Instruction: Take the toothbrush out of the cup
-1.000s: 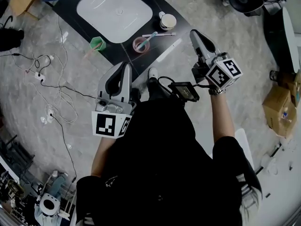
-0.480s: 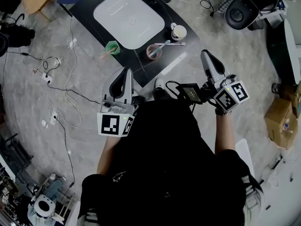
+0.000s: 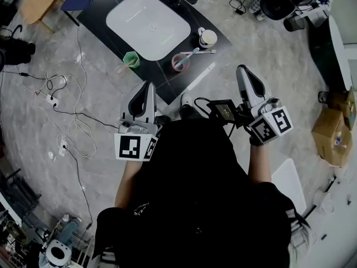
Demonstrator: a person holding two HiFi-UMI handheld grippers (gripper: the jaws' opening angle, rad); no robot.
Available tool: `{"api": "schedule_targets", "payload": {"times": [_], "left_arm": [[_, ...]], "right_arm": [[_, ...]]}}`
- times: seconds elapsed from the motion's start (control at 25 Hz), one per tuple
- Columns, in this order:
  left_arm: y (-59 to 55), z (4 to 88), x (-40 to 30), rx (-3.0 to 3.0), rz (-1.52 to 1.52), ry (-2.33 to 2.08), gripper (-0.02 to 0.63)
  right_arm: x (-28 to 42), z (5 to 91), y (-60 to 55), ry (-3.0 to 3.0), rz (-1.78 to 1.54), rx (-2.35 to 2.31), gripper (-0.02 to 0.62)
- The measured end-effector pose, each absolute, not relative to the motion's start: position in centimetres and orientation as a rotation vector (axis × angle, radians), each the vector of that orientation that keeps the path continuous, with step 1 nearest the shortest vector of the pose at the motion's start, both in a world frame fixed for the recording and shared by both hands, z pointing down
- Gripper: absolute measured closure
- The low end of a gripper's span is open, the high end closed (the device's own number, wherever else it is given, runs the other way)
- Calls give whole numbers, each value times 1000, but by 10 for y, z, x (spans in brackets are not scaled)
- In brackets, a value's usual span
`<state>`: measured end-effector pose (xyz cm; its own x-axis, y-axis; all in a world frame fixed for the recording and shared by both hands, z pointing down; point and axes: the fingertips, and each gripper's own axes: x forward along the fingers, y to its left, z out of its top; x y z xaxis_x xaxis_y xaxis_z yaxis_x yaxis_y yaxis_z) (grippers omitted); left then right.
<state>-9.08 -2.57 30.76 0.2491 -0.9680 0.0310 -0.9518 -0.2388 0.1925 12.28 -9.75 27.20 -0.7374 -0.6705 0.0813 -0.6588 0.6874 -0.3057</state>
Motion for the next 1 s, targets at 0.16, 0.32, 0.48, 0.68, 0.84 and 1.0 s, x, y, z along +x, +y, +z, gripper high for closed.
{"api": "schedule_targets", "payload": {"times": [0.16, 0.32, 0.48, 0.68, 0.84, 1.0], "left_arm": [[-29, 318, -84, 2365, -129, -1749, 598], [-36, 333, -72, 2395, -71, -1683, 598], [-51, 350, -56, 2435, 22, -1630, 598], [-75, 373, -28, 2507, 144, -1554, 597], [-96, 406, -10, 2453, 276, -1495, 578], [-113, 438, 5, 2395, 408, -1454, 504]], "right_arm": [[118, 272, -87, 2858, -485, -1156, 589], [113, 279, -75, 2888, -486, -1180, 589], [111, 284, -67, 2926, -472, -1211, 589], [110, 284, -66, 2928, -479, -1213, 589], [113, 281, -72, 2901, -509, -1195, 589], [123, 284, -79, 2889, -529, -1204, 589]]}}
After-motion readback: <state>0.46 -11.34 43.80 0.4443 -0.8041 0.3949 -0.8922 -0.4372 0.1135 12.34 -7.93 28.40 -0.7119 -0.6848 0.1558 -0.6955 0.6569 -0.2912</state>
